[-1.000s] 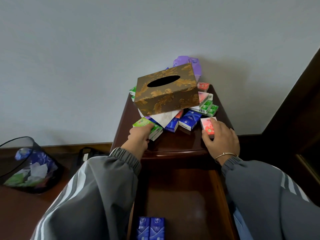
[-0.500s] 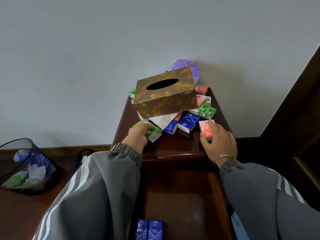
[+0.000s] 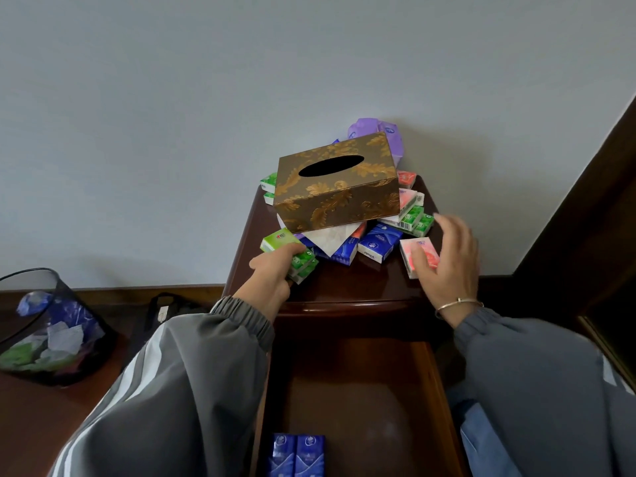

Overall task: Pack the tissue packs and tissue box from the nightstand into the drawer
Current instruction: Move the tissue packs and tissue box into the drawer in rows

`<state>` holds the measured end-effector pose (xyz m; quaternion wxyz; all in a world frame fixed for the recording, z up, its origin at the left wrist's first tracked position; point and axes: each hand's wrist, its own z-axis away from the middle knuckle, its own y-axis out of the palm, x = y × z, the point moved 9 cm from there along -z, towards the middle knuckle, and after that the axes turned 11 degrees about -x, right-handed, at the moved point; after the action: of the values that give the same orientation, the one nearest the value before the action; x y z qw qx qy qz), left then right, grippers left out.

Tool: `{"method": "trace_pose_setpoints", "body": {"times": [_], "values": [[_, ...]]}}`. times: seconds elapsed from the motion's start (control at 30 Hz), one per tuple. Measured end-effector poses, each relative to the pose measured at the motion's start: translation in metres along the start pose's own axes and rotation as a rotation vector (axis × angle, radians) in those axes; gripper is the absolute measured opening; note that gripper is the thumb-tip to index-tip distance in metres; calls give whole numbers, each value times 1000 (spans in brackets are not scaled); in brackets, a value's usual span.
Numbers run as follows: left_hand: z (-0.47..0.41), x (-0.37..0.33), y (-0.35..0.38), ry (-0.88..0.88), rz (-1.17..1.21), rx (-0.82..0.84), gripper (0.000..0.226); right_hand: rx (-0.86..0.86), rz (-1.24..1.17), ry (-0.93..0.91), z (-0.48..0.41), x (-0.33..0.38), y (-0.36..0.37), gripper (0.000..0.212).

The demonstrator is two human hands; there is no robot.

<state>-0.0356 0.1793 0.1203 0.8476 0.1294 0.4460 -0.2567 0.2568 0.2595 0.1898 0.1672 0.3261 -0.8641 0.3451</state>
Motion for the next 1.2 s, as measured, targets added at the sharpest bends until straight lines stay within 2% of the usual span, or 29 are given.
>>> {"method": "trace_pose_setpoints", "body": {"times": [0.1,0.17,0.23,0.33,0.4,0.53,0.63,0.73,0.83,0.9,1.03,1.13,1.2], "values": [[-7,-5,-19,15,45,27,72,-3,19,-303,-42,67,0,55],[-10,-9,-34,28,54,51,69,142,153,-488,-68,106,22,61],[-12,-12,-51,50,69,66,65,345,303,-561,-86,122,52,67],[-16,-16,-83,59,93,61,61,589,439,-585,-97,124,83,65],[-18,-18,-103,41,116,81,56,637,463,-604,-99,127,89,61],[-22,-22,-137,42,164,95,40,641,326,-563,-98,135,79,59],[-23,-30,-158,44,223,97,38,567,172,-507,-86,151,56,62],[-21,-46,-182,109,291,45,23,502,0,-484,-63,184,31,61],[-16,-61,-201,148,361,23,7,543,-74,-516,-24,219,20,62],[-14,-70,-216,184,385,-14,9,608,-58,-550,9,234,28,62],[-8,-74,-234,214,435,-33,27,710,31,-514,61,231,60,63],[-2,-69,-233,218,406,-33,33,732,95,-464,72,213,79,64],[1,-68,-228,242,372,-14,27,710,107,-449,72,208,86,64]]}}
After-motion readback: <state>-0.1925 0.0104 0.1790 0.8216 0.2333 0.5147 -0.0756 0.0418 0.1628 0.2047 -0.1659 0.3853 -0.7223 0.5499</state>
